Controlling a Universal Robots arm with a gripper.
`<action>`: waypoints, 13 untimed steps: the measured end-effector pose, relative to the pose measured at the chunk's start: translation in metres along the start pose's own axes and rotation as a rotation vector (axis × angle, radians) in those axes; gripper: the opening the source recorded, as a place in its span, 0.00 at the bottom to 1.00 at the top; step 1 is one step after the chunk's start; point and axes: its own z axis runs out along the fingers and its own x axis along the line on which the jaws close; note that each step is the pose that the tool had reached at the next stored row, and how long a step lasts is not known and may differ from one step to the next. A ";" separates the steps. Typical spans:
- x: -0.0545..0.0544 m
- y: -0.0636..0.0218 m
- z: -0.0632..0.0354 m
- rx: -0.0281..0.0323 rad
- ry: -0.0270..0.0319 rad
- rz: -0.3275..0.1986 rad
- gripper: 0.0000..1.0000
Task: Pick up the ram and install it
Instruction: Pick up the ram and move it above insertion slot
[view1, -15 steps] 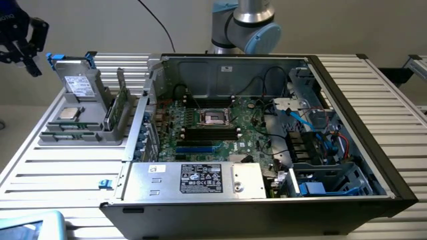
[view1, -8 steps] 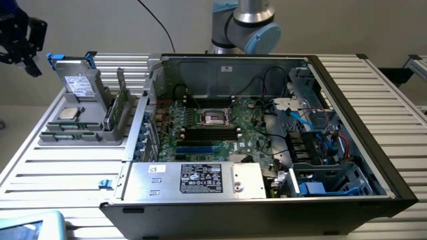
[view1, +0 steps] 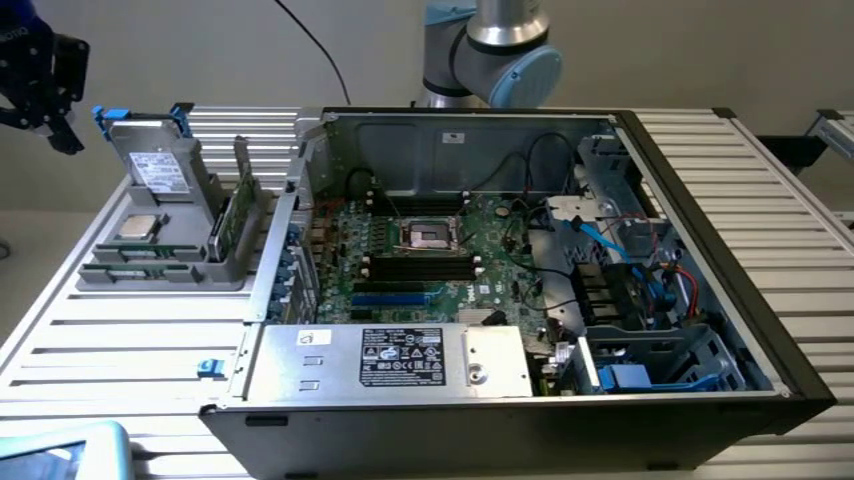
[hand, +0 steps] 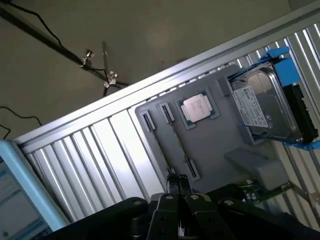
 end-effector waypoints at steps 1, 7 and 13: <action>0.000 0.0000 0.0000 0.0007 0.0005 -0.017 0.11; 0.000 0.0000 0.0002 0.0161 -0.0013 -0.117 0.11; 0.000 0.0000 0.0004 0.0200 0.0006 -0.226 0.11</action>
